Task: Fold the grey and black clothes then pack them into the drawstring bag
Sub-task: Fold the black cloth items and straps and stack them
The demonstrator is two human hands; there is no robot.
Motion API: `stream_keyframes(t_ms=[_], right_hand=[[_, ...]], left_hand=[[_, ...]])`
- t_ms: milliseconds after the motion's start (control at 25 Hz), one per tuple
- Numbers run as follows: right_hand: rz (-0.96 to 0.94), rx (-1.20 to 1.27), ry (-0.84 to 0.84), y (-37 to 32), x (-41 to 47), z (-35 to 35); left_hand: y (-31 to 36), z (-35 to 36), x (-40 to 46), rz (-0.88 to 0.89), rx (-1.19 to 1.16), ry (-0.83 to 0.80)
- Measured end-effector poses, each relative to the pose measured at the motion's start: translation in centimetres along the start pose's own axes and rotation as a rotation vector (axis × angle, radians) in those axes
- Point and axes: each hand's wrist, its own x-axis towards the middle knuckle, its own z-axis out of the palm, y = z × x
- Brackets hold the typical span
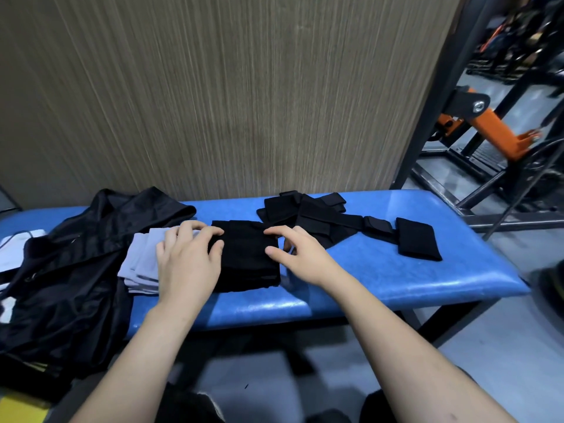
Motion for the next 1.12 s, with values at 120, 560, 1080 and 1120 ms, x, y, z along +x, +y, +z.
stream_keyframes(t_ms=[120,560,1080,1120], right_hand=[[-0.001,-0.032,0.027,1.4,-1.2,-2.0],[0.321,-0.377,0.256,10.8,-7.4,-12.6],[0.652,-0.601,0.462,17.2,-6.4,-14.3],[0.637,-0.585,0.452,17.2,-6.4,-14.3]], left_hand=[[1.8,-0.2,0.3,0.016,-0.077,0.082],[15.6,4.6,-0.3,0.355,-0.405,-0.233],[26.7,15.4,-1.8,0.285,-0.468,-0.567],[27.0,15.8,-1.7,0.251,-0.5,-0.587]])
